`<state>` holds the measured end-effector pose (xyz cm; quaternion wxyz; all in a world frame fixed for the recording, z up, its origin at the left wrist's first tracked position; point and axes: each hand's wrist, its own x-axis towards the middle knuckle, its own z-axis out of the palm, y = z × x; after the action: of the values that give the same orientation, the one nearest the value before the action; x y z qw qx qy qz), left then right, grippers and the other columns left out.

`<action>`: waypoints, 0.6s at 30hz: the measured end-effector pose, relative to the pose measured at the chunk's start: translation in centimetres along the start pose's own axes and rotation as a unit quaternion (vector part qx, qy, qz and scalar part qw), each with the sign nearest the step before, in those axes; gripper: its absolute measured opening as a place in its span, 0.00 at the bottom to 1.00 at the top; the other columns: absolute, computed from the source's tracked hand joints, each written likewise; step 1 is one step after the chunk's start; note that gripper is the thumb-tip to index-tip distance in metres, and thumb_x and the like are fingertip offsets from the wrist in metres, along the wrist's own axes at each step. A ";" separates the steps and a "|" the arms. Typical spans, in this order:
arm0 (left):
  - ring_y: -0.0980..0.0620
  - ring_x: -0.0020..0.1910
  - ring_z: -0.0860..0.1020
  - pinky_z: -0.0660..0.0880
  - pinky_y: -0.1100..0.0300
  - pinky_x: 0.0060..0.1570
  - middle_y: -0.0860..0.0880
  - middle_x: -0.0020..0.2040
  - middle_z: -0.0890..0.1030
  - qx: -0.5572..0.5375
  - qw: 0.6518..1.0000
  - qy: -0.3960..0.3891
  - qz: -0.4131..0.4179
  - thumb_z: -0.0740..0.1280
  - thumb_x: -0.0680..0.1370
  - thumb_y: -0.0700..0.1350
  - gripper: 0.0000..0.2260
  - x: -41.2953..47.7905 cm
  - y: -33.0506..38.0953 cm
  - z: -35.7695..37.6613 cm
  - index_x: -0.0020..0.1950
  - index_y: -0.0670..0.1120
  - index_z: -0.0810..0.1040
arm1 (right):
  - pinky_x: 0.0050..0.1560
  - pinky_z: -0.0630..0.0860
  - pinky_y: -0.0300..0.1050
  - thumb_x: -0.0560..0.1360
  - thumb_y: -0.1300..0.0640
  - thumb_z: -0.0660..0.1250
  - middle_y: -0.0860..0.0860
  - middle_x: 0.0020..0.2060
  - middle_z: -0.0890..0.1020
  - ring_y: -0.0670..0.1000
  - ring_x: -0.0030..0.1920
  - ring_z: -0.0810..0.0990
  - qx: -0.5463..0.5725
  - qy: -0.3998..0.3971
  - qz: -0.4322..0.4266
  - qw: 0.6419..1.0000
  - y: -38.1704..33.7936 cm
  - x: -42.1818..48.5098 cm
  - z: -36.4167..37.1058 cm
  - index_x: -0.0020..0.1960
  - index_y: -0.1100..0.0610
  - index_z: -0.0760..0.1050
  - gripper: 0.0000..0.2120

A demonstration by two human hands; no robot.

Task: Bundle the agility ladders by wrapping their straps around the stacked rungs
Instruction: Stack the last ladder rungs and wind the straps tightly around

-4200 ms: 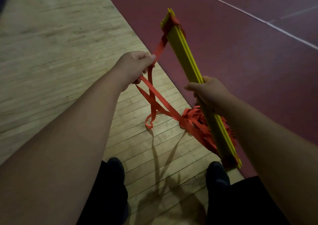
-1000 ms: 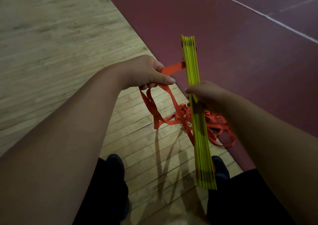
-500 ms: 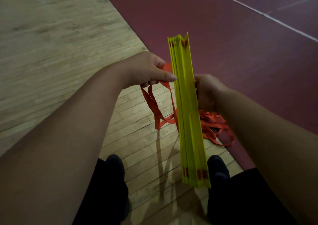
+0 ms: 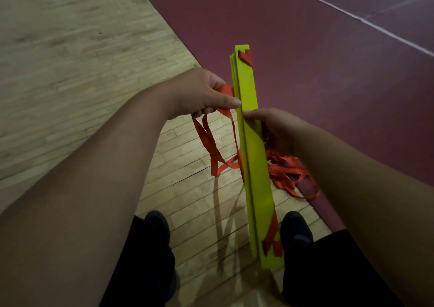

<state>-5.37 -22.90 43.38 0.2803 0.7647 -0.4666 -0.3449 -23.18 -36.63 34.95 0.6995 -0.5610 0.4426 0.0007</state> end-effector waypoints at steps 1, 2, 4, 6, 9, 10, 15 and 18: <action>0.58 0.32 0.74 0.73 0.62 0.35 0.52 0.33 0.79 -0.007 1.000 0.004 0.003 0.77 0.78 0.58 0.16 0.0 0.0 -0.1 0.53 0.46 0.87 | 0.45 0.83 0.51 0.80 0.44 0.72 0.55 0.47 0.87 0.54 0.45 0.87 0.011 0.009 -0.007 1.000 -0.1 -0.1 0.2 0.62 0.56 0.81 0.18; 0.58 0.31 0.74 0.72 0.62 0.34 0.52 0.33 0.79 -0.014 1.000 0.009 0.007 0.77 0.78 0.58 0.15 0.0 -0.1 -0.2 0.53 0.46 0.87 | 0.44 0.83 0.51 0.80 0.44 0.71 0.55 0.45 0.87 0.54 0.43 0.88 0.026 0.019 -0.010 0.999 -0.3 -0.2 0.4 0.61 0.56 0.81 0.17; 0.58 0.30 0.73 0.72 0.64 0.32 0.53 0.31 0.77 -0.026 0.999 0.018 0.011 0.77 0.78 0.57 0.15 0.0 -0.1 -0.3 0.53 0.45 0.87 | 0.40 0.84 0.52 0.82 0.45 0.69 0.58 0.50 0.87 0.55 0.45 0.89 0.064 0.023 -0.011 0.998 -0.5 -0.4 0.6 0.64 0.58 0.78 0.18; 0.58 0.30 0.73 0.71 0.64 0.31 0.53 0.31 0.77 -0.027 0.999 0.019 0.010 0.77 0.78 0.57 0.16 0.0 -0.2 -0.4 0.53 0.44 0.87 | 0.38 0.85 0.55 0.84 0.48 0.67 0.61 0.60 0.83 0.58 0.49 0.90 0.101 0.004 -0.013 0.995 -0.7 -0.6 0.6 0.71 0.59 0.71 0.21; 0.57 0.31 0.73 0.71 0.64 0.31 0.53 0.31 0.77 -0.019 1.000 0.015 0.004 0.77 0.78 0.58 0.16 0.1 -0.4 -0.2 0.52 0.45 0.87 | 0.40 0.86 0.55 0.86 0.51 0.63 0.58 0.60 0.86 0.57 0.49 0.90 0.104 -0.025 -0.019 0.994 -0.7 -0.9 0.8 0.74 0.59 0.69 0.20; 0.57 0.31 0.73 0.71 0.64 0.32 0.53 0.32 0.77 -0.013 1.000 0.010 0.000 0.77 0.78 0.58 0.15 0.2 -0.4 -0.1 0.52 0.46 0.87 | 0.41 0.86 0.55 0.85 0.51 0.63 0.57 0.58 0.87 0.56 0.49 0.90 0.090 -0.023 -0.019 0.996 -0.6 -0.9 0.8 0.74 0.59 0.70 0.20; 0.54 0.35 0.75 0.73 0.61 0.36 0.48 0.37 0.80 0.022 0.999 -0.024 -0.019 0.77 0.78 0.58 0.15 0.3 -0.5 0.4 0.54 0.47 0.88 | 0.46 0.84 0.56 0.84 0.54 0.68 0.57 0.53 0.84 0.58 0.49 0.84 -0.010 0.018 -0.019 1.000 -1.0 -0.7 1.0 0.67 0.57 0.73 0.13; 0.57 0.33 0.75 0.73 0.62 0.35 0.50 0.35 0.79 0.049 0.997 -0.035 -0.038 0.77 0.79 0.58 0.14 0.6 -0.8 1.0 0.53 0.48 0.87 | 0.56 0.84 0.63 0.83 0.57 0.71 0.59 0.51 0.82 0.60 0.53 0.84 -0.076 0.058 -0.029 0.995 -1.1 -0.3 1.4 0.62 0.56 0.74 0.11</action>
<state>-5.55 -23.26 42.03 0.2124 0.7821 -0.4633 -0.3586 -21.96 -35.74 35.98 0.6277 -0.6242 0.4647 -0.0185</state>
